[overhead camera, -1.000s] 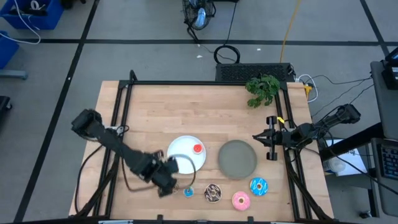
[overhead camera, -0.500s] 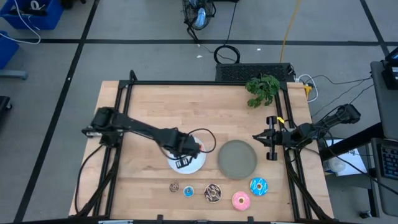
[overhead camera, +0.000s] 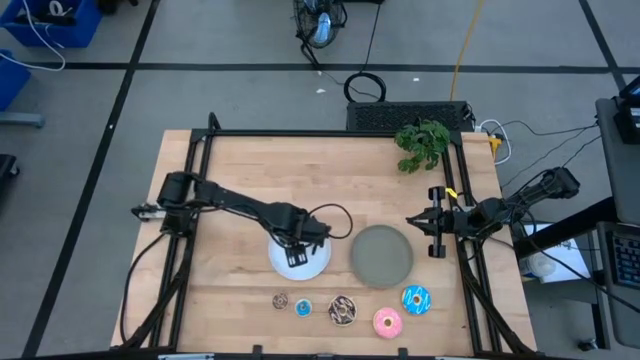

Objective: Pick & Place donuts
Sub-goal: Put the small white donut on the white plate, then put the small brown donut on the white plate

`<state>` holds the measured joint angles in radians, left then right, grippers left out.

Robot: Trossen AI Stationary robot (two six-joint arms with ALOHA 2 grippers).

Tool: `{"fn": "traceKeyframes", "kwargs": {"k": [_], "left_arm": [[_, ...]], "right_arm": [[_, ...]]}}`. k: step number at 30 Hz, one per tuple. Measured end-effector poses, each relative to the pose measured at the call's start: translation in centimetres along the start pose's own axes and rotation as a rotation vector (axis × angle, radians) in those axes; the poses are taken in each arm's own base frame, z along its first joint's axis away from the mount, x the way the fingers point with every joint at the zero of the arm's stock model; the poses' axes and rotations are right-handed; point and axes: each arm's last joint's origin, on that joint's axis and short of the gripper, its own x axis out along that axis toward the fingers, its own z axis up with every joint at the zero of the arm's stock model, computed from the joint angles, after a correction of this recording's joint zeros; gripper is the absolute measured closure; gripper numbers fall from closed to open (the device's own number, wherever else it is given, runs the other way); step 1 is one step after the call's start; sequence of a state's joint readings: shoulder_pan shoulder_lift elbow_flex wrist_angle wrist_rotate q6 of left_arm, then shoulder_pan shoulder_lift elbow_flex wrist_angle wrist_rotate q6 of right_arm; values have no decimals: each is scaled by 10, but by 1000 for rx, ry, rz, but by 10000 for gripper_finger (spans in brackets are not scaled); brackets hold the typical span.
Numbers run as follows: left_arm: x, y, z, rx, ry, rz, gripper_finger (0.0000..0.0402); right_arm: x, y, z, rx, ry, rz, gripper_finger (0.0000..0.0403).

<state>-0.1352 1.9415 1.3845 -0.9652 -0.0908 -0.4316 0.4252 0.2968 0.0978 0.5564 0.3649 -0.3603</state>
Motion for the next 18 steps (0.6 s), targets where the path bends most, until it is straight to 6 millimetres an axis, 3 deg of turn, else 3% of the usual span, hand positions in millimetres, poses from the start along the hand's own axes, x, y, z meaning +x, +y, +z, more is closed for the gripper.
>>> {"fn": "traceKeyframes", "kwargs": {"k": [4, 8, 12, 18], "left_arm": [[-15, 1, 1, -5, -46, -8, 59], [-31, 0, -1, -7, -47, -14, 18], [-48, -10, -8, 14, -66, -40, 20], [-77, -29, -21, 28, -69, 51, 75]], "right_arm": [[0, 0, 0, 0, 0, 0, 403], [0, 0, 0, 0, 0, 0, 403], [0, 0, 0, -1, 2, 1, 403], [0, 0, -1, -21, 7, 3, 403]]}}
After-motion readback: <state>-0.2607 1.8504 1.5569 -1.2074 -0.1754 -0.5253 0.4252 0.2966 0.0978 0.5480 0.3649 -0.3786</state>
